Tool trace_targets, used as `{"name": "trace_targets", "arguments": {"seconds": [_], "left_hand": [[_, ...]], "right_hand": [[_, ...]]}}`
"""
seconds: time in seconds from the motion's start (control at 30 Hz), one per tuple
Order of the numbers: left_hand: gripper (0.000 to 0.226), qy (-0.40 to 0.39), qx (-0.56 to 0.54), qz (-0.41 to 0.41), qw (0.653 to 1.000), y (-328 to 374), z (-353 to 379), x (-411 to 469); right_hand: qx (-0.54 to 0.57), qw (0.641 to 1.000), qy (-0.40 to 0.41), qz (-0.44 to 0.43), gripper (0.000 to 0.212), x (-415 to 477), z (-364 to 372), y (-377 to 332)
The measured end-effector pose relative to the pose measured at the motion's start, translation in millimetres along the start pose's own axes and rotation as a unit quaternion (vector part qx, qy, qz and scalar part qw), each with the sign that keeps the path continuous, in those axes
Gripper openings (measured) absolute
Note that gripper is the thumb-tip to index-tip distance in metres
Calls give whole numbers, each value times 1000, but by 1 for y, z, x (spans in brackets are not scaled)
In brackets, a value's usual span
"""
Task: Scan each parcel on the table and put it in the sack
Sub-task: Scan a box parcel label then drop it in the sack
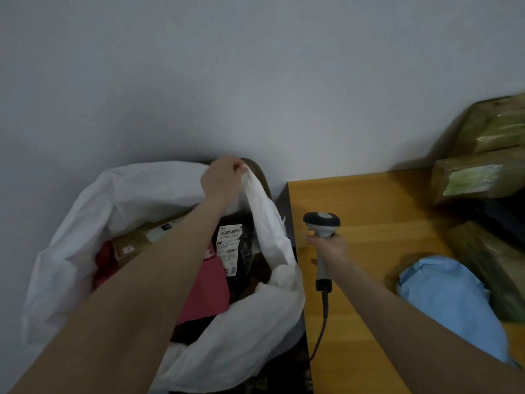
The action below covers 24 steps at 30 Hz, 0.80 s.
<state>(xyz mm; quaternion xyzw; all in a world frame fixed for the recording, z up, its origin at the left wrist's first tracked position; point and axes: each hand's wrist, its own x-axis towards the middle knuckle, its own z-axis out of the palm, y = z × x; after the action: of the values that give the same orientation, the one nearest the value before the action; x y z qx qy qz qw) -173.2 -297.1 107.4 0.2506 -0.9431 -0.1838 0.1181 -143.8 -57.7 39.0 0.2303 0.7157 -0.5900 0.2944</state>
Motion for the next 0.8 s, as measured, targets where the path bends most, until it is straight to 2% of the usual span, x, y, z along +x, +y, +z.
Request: {"name": "trace_targets", "arguments": {"seconds": [0.07, 0.13, 0.23, 0.33, 0.4, 0.47, 0.5, 0.53, 0.63, 0.73, 0.8], "left_hand": [[18, 26, -43, 3, 999, 7, -17, 9], [17, 10, -69, -2, 998, 5, -22, 4], [30, -29, -113, -9, 993, -3, -15, -24], [37, -27, -109, -9, 994, -8, -7, -60], [30, -29, -114, -7, 993, -12, -9, -83], [15, -56, -117, 4, 992, -20, -13, -104], [6, -85, -125, -1, 989, -26, -17, -114], [9, -131, -142, -19, 981, -32, -24, -124], [28, -306, -185, -90, 930, -47, -43, -154], [53, -431, -117, -93, 890, -59, -60, -178], [60, -491, -82, -78, 864, -63, -67, -198]], "right_hand": [[16, 1000, -17, -8, 20, -7, 2, 5], [20, 998, -51, -10, 24, -14, 7, 9], [-9, 997, -76, -9, 31, -20, 21, 18], [-69, 995, -69, -13, 26, -27, 31, 23], [-123, 991, -61, -9, 18, -34, 33, 18], [-113, 991, -71, -3, 14, -43, 31, 7], [-77, 994, -79, -2, 16, -48, 30, 0], [-32, 996, -83, -5, 17, -54, 28, -8], [78, 994, -69, -41, 16, -73, 22, -33], [86, 993, -27, -70, 19, -89, 14, -37], [77, 995, -28, -63, 14, -97, 10, -24]]}}
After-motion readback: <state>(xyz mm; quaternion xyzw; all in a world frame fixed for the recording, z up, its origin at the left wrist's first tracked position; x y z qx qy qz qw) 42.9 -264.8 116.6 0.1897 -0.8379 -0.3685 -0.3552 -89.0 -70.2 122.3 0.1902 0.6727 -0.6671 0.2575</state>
